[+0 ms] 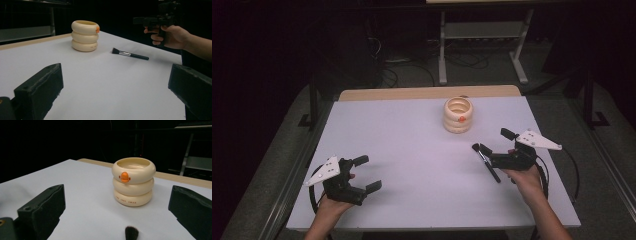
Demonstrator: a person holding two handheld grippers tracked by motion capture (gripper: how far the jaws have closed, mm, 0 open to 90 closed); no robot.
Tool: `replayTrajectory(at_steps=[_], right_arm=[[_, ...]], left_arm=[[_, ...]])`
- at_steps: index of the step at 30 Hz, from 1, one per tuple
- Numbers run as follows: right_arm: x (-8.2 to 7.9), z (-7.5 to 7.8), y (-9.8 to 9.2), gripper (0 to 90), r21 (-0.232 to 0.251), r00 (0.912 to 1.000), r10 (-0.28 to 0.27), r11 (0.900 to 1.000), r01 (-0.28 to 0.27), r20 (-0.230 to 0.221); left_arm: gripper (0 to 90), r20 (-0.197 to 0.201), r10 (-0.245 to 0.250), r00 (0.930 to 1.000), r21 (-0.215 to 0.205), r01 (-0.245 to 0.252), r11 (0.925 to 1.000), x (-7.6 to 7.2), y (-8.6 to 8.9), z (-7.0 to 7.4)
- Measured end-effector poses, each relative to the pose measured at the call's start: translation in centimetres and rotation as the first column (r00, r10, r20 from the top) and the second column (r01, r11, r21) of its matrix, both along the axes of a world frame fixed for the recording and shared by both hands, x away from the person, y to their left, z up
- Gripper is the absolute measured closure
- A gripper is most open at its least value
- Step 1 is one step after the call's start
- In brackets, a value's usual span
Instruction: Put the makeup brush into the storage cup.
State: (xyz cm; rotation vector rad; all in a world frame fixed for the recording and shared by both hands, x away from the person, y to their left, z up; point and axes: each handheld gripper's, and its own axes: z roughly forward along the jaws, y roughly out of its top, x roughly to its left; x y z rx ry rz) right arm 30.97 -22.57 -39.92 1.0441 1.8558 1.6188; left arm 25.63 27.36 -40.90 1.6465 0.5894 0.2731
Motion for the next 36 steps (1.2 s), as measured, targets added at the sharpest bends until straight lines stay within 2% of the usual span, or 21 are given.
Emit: replayTrajectory(at_steps=[14, 36], right_arm=[[1.0, 0.3, 0.2, 0.4, 0.019, 1.0, -0.007, 1.0, 0.007, 0.005], [2.3, 0.9, 0.6, 0.4, 0.023, 0.9996, -0.015, 1.0, 0.014, 0.024]], left_arm=[[0.0, 0.002, -0.002, 1.0, 0.0, 0.002, 1.0, 0.0, -0.1, 0.0], [0.0, 0.001, -0.005, 1.0, -0.007, 0.005, 1.0, 0.0, -0.1, 0.1]])
